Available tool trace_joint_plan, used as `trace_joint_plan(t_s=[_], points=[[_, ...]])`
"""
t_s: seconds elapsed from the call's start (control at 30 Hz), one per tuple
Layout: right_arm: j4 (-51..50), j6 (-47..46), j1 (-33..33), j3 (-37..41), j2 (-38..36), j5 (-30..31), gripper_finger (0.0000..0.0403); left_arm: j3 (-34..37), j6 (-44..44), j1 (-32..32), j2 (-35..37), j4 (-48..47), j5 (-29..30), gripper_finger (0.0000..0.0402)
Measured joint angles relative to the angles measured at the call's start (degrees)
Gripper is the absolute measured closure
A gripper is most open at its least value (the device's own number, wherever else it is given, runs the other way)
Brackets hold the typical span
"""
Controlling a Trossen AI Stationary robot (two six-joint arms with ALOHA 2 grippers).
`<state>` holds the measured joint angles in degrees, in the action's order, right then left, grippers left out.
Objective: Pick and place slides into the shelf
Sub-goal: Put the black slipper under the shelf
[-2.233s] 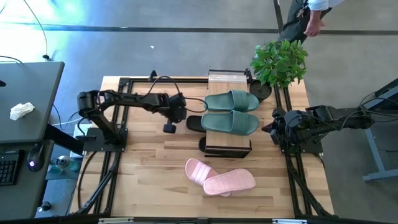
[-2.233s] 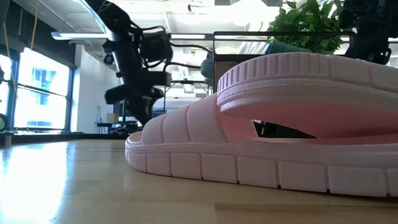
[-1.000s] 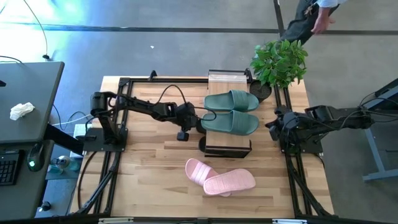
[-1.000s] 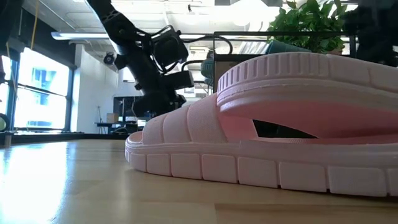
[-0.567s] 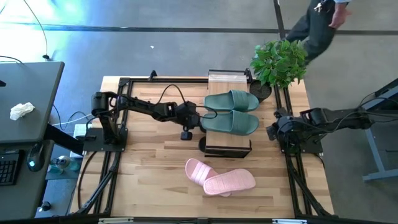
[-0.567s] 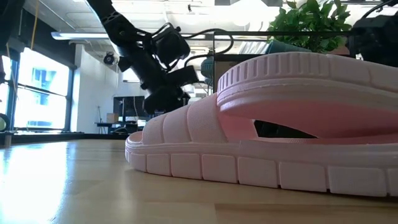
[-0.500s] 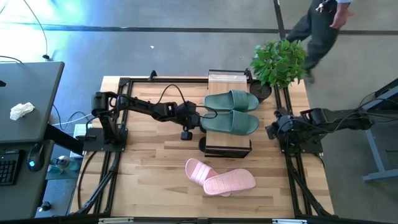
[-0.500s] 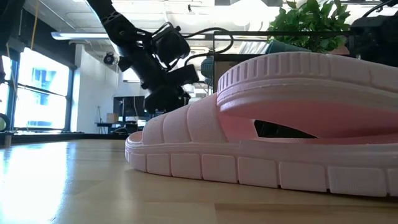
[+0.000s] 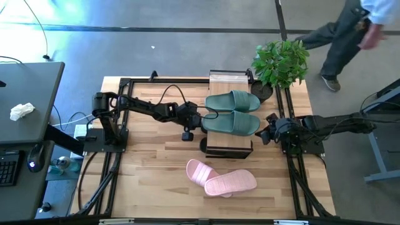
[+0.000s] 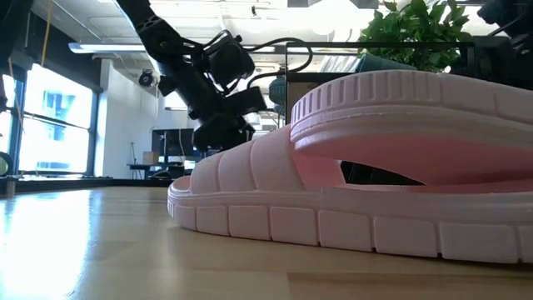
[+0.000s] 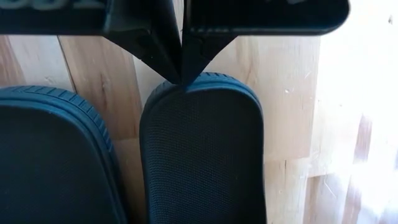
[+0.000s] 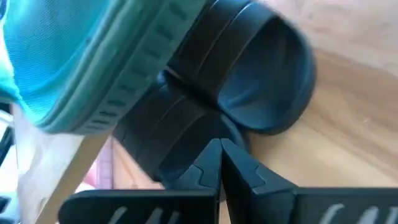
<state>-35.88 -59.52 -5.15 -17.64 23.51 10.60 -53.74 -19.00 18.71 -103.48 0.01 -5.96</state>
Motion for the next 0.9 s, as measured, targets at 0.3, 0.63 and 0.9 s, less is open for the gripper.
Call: trace_joint_plan(t_s=[0.3, 0.63, 0.9], points=[[-12.73, -10.35, 0.04, -1.34, 0.03, 5.18, 0.0403, 0.0, -0.02, -0.01, 0.02, -0.02, -0.01, 0.0401], [-11.51, -13.79, 0.04, -0.49, 0.02, 5.23, 0.0403, 0.0, -0.2, -0.02, 0.04, 0.2, -1.33, 0.0401], [-2.3, -12.93, 0.02, 5.21, 0.04, 2.66, 0.0403, 0.0, 0.0, -0.01, 0.07, -0.34, -2.4, 0.0401]])
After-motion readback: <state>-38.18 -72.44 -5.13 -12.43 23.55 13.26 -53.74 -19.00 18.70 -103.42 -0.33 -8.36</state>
